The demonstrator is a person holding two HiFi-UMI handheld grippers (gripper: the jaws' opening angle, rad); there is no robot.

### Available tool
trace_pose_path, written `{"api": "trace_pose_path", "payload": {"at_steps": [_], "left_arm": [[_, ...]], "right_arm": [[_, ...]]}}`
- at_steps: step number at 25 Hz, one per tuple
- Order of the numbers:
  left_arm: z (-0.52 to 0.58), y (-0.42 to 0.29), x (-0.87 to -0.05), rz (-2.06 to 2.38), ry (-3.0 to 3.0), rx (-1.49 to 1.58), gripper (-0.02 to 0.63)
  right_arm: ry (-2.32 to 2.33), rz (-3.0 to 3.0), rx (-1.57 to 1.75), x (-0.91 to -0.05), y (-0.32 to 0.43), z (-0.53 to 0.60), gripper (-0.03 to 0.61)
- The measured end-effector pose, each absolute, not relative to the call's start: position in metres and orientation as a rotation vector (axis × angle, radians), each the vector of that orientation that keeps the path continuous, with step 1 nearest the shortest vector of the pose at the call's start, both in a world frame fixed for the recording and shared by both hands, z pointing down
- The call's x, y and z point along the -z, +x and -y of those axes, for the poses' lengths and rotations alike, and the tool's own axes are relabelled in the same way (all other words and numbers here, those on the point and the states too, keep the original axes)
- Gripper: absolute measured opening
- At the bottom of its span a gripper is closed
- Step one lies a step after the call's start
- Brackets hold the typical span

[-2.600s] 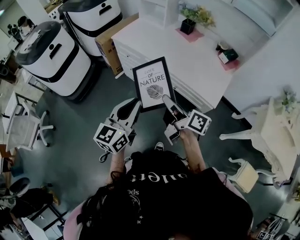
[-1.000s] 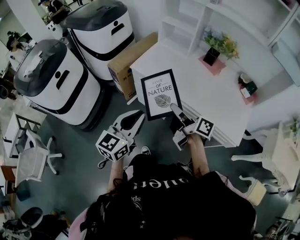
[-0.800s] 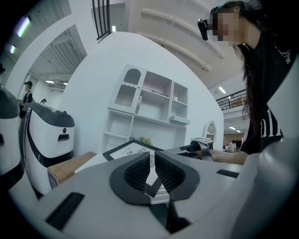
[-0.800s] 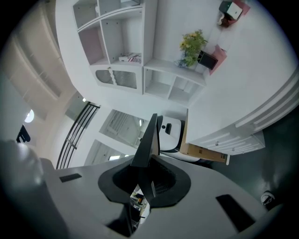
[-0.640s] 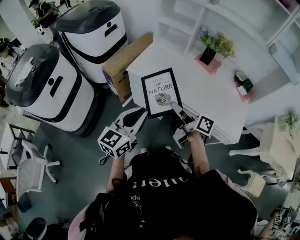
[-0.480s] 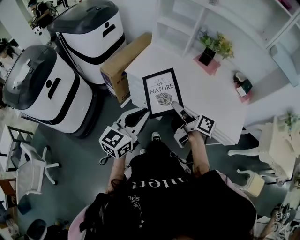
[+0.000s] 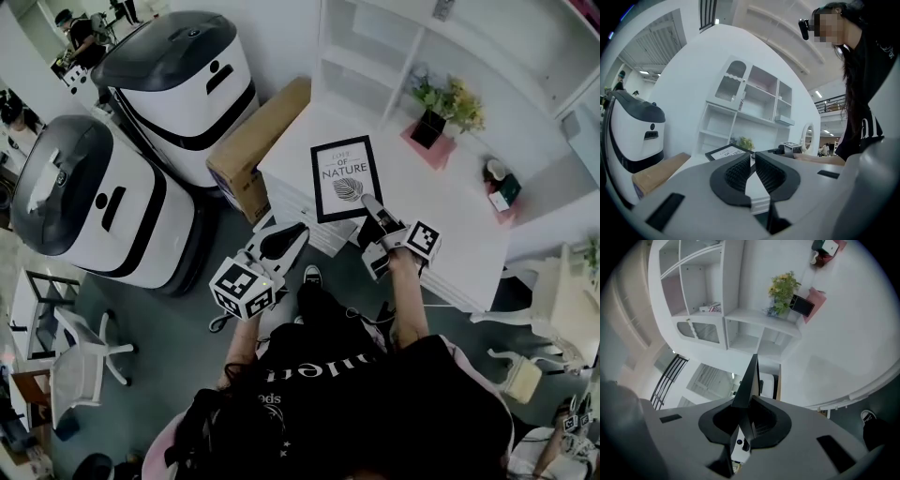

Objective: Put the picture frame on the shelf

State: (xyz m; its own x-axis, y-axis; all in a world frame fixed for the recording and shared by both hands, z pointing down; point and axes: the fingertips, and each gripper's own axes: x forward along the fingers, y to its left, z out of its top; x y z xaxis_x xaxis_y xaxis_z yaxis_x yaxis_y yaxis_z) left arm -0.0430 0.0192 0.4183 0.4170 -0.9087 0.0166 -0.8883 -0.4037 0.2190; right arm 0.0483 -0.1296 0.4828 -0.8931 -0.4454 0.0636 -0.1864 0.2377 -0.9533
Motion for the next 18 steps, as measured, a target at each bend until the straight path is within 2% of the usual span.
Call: {"api": "trace_pose_path", "payload": {"at_steps": [8, 18], "left_arm": [[0.07, -0.086, -0.408, 1.54, 2.537, 0.115, 0.041], [0.161, -0.115, -0.425, 1.503, 2.494, 0.038, 0.041]], "right_arm": [[-0.668, -2.222, 1.739, -0.509, -0.002, 0.246, 0.072], [-0.816, -2.113, 1.806, -0.565, -0.023, 0.375, 0.072]]}}
